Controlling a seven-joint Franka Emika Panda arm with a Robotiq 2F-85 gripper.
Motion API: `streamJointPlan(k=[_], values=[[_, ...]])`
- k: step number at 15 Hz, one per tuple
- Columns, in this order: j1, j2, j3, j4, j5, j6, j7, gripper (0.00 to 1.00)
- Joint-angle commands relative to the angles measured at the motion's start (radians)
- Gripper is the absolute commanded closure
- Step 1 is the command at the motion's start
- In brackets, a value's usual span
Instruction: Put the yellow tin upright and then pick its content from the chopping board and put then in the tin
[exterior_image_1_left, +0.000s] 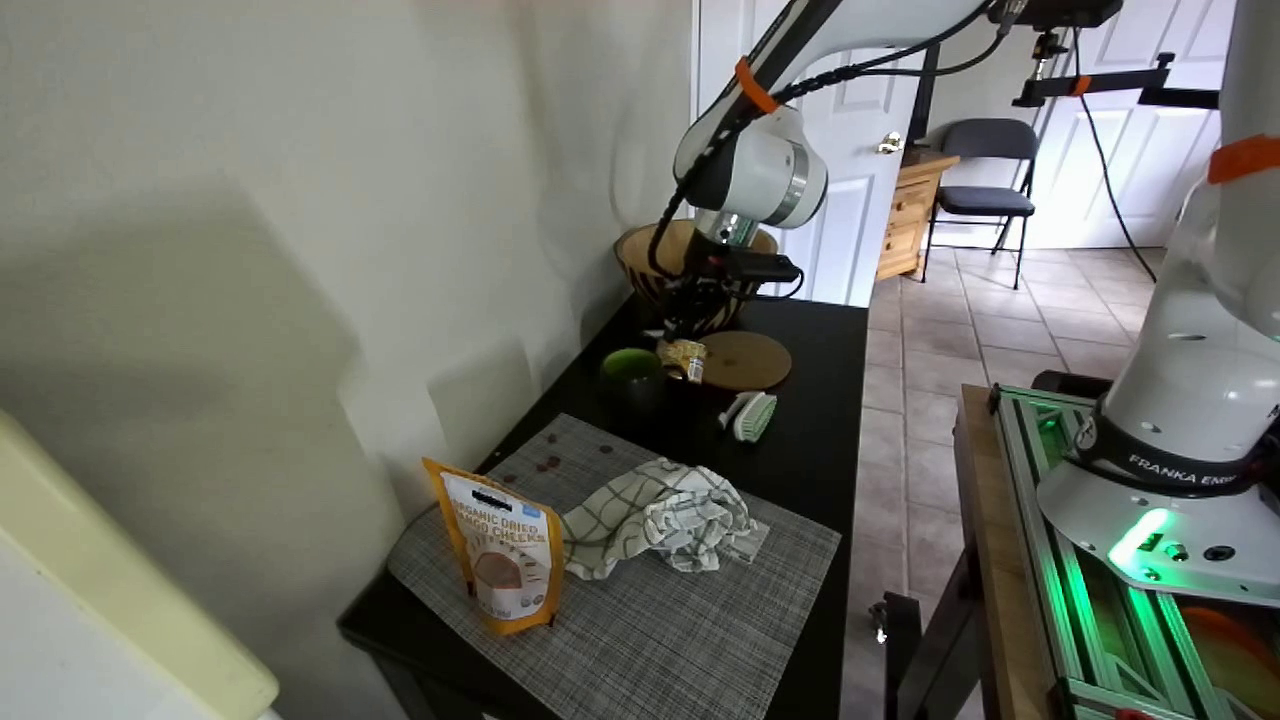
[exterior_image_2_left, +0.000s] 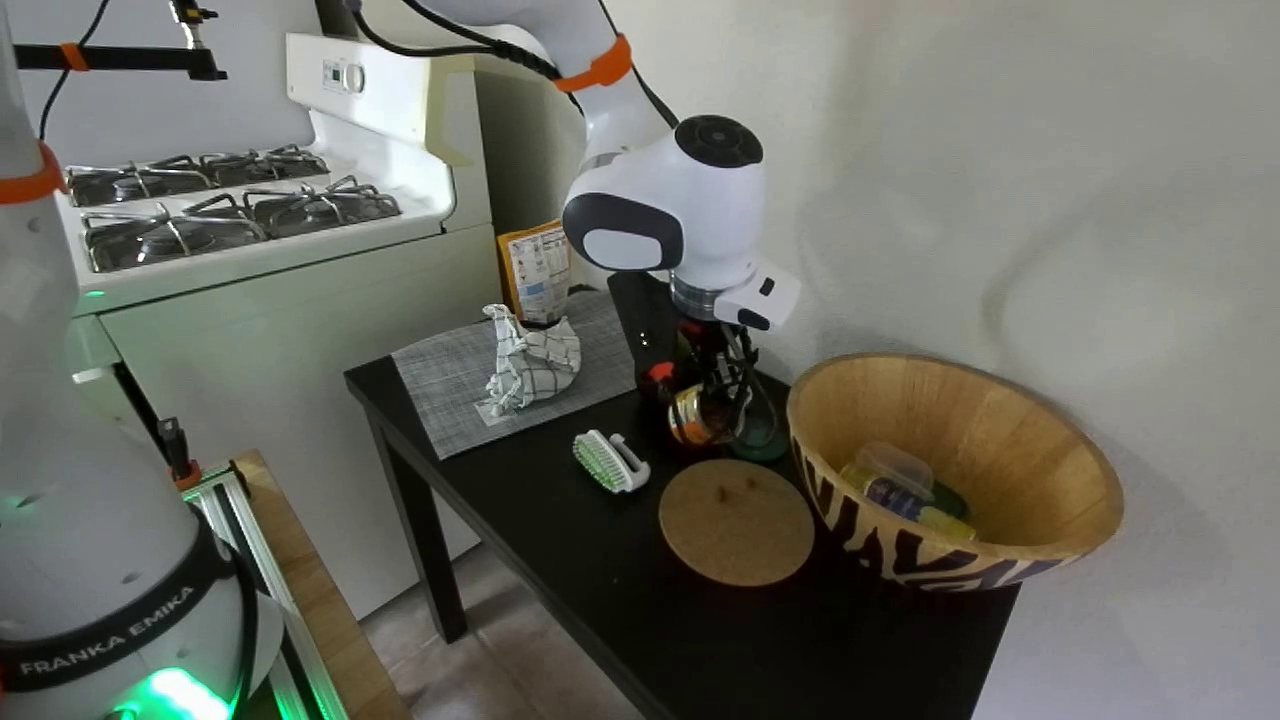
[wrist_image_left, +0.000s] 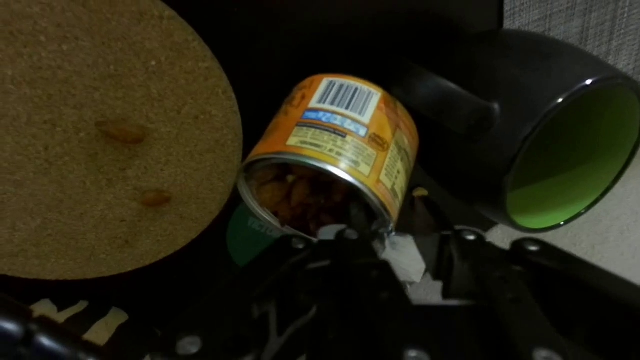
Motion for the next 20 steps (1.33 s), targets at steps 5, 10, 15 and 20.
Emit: streamJointPlan(k=[5, 10, 15, 20], values=[[-0.004, 0.034, 0.007, -0.003, 0.022, 0.029, -0.015, 0.55], [-0.004, 0.056, 0.008, 0.007, 0.023, 0.034, -0.017, 0.51], [-0.003, 0.08, 0.007, 0.02, 0.018, 0.039, -0.017, 0.91], [0.017, -0.018, -0.02, -0.045, -0.044, 0.031, 0.011, 0.7]])
